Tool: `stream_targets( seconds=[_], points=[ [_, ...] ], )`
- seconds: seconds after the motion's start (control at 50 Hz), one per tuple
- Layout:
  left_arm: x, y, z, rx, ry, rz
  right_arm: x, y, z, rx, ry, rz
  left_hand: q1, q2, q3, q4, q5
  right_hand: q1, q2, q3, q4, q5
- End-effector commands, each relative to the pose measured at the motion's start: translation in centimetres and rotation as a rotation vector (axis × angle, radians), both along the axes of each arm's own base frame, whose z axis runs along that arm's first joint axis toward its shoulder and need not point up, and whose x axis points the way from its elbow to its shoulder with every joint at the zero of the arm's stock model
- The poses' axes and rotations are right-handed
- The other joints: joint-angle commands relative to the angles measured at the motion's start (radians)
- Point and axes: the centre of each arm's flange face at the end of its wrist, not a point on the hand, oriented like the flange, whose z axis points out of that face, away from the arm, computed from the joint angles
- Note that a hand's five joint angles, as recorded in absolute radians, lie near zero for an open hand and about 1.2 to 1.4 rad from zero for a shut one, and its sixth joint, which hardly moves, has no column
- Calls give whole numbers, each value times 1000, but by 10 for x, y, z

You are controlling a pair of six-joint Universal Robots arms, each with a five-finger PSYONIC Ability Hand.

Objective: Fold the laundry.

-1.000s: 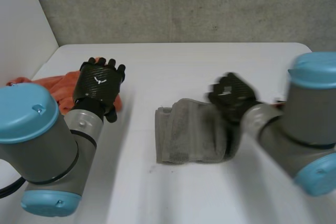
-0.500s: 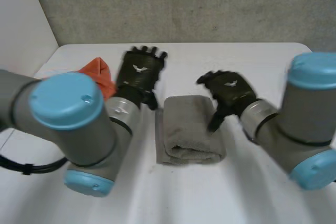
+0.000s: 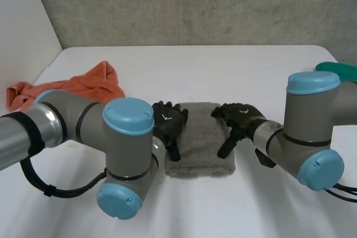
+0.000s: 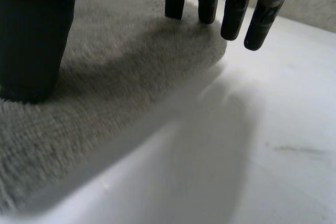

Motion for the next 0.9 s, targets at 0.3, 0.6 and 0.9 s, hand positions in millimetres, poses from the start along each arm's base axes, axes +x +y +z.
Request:
stream_targets(
  seconds=[0.3, 0.6, 0.9],
  points=[
    [6, -4, 126, -227, 190, -162, 7, 63, 56, -415, 46, 108, 2, 4, -6, -2, -1, -25, -45, -40, -57, -59],
    [16, -4, 165, -23, 277, -385, 23, 98, -11, -360, 115, 152, 13, 16, 6, 10, 10, -25, -45, -40, -57, -59],
    [14, -4, 160, -5, 277, -393, 34, 80, -29, -404, 149, 162, 13, 16, 6, 10, 10, -25, -45, -40, -57, -59]
  ],
)
